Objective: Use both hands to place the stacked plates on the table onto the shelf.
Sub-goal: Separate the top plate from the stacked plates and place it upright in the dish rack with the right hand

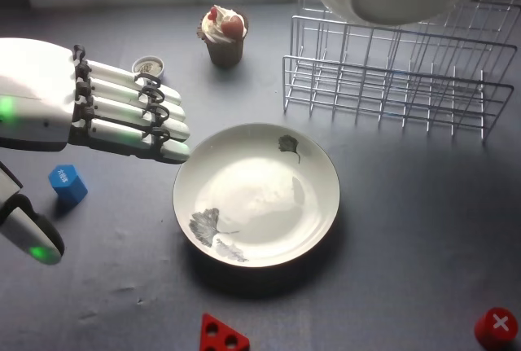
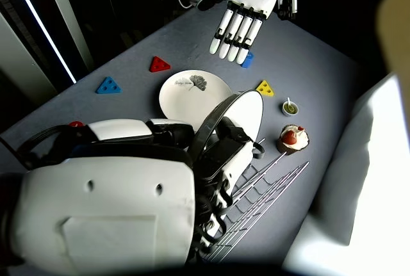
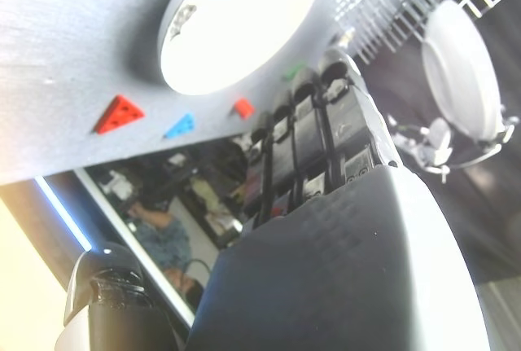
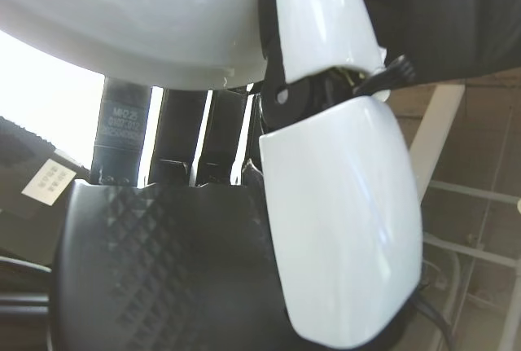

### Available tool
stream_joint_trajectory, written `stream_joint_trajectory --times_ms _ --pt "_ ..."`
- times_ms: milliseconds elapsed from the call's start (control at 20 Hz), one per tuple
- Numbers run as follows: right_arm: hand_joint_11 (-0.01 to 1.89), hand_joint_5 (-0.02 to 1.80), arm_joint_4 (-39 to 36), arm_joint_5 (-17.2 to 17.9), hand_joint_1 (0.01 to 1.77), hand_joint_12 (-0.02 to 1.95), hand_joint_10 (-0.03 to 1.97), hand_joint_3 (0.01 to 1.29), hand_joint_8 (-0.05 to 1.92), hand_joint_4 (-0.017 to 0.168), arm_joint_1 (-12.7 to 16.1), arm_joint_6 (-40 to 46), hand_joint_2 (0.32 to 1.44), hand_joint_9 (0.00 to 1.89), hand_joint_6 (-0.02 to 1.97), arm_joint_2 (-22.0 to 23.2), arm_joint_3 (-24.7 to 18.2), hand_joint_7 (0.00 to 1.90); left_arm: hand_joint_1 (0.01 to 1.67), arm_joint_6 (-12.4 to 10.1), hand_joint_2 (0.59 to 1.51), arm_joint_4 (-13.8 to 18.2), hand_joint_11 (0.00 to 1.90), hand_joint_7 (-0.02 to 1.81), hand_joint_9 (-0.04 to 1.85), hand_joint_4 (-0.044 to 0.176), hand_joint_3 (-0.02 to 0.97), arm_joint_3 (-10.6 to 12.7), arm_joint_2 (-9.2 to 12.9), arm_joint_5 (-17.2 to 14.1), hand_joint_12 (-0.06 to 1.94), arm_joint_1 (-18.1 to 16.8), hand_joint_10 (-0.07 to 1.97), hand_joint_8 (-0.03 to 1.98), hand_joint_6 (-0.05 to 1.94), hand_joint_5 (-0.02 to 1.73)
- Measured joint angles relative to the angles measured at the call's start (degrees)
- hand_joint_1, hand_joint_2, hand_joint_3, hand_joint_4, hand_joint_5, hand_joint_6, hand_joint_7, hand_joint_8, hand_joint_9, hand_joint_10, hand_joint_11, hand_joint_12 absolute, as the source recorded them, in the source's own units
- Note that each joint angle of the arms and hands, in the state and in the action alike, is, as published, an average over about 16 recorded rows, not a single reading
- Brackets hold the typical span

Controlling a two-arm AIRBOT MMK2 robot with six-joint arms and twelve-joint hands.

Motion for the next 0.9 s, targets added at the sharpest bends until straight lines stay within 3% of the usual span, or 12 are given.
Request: stream_joint_trajectory --times_ms 900 --pt "0.98 0.87 9.1 -3.0 1.49 1.37 0.69 0.01 0.55 -0.009 -2.4 -3.7 0.95 1.14 0.87 -4.0 4.1 1.11 0.11 0.6 0.929 -0.6 0.16 0.15 0.15 0.001 -0.001 -0.6 -0.3 1.2 0.02 1.0 0.01 0.01 0.02 0.14"
